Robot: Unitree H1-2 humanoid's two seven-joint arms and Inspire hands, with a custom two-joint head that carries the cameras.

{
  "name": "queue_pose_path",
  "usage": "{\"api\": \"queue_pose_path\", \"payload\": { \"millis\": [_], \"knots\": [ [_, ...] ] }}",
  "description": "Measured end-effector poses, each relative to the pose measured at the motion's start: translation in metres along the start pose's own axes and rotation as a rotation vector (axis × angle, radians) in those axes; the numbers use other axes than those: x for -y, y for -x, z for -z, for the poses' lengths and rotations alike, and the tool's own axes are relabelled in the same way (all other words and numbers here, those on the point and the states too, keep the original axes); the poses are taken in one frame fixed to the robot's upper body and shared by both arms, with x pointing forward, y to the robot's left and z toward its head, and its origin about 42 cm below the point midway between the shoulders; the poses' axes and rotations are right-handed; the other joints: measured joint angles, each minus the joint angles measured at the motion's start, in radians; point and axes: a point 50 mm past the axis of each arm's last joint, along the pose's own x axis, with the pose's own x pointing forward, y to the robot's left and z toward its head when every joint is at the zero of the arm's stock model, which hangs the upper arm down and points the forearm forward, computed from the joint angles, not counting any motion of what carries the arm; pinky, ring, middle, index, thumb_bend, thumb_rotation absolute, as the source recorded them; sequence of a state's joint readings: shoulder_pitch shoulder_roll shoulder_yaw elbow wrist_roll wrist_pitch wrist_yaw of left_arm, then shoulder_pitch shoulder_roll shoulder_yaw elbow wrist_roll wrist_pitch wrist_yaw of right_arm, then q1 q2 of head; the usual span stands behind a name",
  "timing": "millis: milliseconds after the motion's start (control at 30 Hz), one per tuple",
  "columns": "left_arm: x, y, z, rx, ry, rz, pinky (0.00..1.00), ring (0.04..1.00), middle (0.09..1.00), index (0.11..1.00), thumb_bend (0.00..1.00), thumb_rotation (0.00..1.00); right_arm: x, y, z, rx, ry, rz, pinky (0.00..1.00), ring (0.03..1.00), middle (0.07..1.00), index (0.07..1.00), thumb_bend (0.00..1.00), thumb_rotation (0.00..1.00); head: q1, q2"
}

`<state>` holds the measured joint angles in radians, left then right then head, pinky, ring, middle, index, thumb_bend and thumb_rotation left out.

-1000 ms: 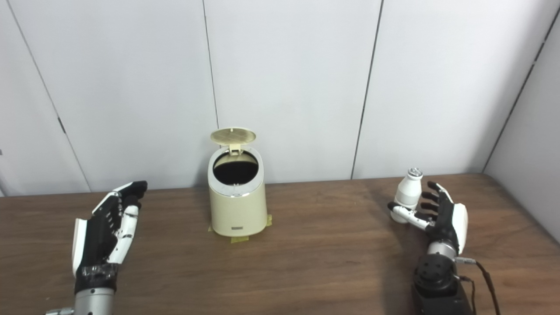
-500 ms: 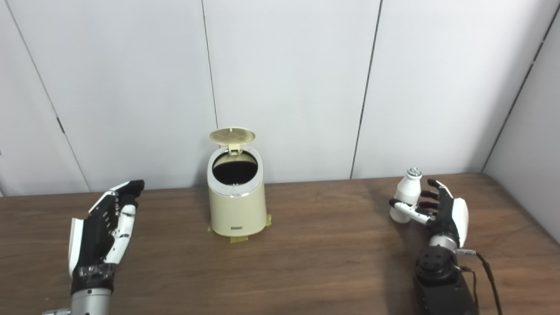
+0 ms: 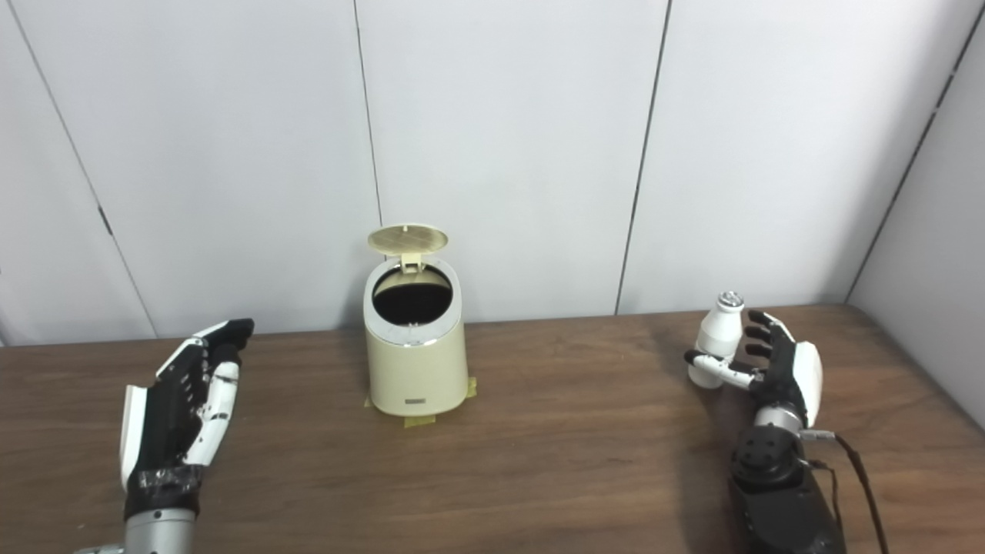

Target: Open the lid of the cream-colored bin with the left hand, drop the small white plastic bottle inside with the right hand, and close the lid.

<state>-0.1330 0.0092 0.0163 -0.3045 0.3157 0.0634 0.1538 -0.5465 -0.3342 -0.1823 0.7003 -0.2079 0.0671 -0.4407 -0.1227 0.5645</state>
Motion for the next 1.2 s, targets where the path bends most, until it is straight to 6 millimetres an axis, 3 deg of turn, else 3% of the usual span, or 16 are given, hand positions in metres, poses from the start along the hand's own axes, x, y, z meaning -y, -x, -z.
{"api": "queue_pose_path", "payload": {
  "millis": [100,133,167,200,233,433,967,1200],
  "knots": [
    [0.0003,0.0001,-0.0001,0.001,-0.001,0.000,0.75,0.785,0.763,0.734,0.25,0.69,-0.0003,0.0000,-0.0005,0.007,0.005,0.002,0.59,0.681,0.705,0.679,0.80,0.05,0.002,-0.002],
    [0.0003,0.0001,-0.0001,0.001,-0.002,0.000,0.76,0.787,0.764,0.735,0.25,0.70,-0.0007,0.0003,-0.0005,0.012,0.005,0.004,0.57,0.662,0.675,0.587,0.67,0.09,0.002,-0.002],
    [0.0003,0.0000,-0.0001,0.001,-0.003,0.000,0.76,0.787,0.765,0.736,0.25,0.70,-0.0013,0.0007,-0.0004,0.021,0.002,0.004,0.56,0.653,0.660,0.540,0.59,0.11,0.003,0.000],
    [0.0003,0.0001,-0.0001,0.001,-0.003,0.000,0.76,0.788,0.766,0.737,0.25,0.70,-0.0022,0.0013,0.0000,0.031,-0.002,0.002,0.54,0.622,0.622,0.509,0.55,0.12,0.003,0.000],
    [0.0004,0.0001,-0.0002,0.001,-0.003,0.000,0.77,0.790,0.767,0.738,0.25,0.70,-0.0033,0.0021,0.0005,0.040,-0.009,0.005,0.51,0.581,0.575,0.493,0.54,0.06,0.003,0.000],
    [-0.0004,0.0002,-0.0019,0.004,-0.005,-0.003,0.76,0.791,0.768,0.739,0.25,0.71,-0.0066,0.0041,0.0030,0.086,-0.031,-0.001,0.41,0.479,0.500,0.480,0.53,0.00,0.002,0.003],
    [-0.0004,0.0002,-0.0022,0.004,-0.006,-0.003,0.75,0.788,0.766,0.736,0.25,0.69,-0.0075,0.0071,0.0052,0.109,-0.024,-0.002,0.48,0.540,0.528,0.468,0.52,0.00,0.000,0.005],
    [-0.0002,0.0002,-0.0023,0.005,-0.011,-0.003,0.76,0.788,0.764,0.735,0.25,0.68,-0.0071,0.0075,0.0056,0.110,-0.026,0.001,0.45,0.507,0.517,0.472,0.53,0.00,0.000,0.002]
  ]
}}
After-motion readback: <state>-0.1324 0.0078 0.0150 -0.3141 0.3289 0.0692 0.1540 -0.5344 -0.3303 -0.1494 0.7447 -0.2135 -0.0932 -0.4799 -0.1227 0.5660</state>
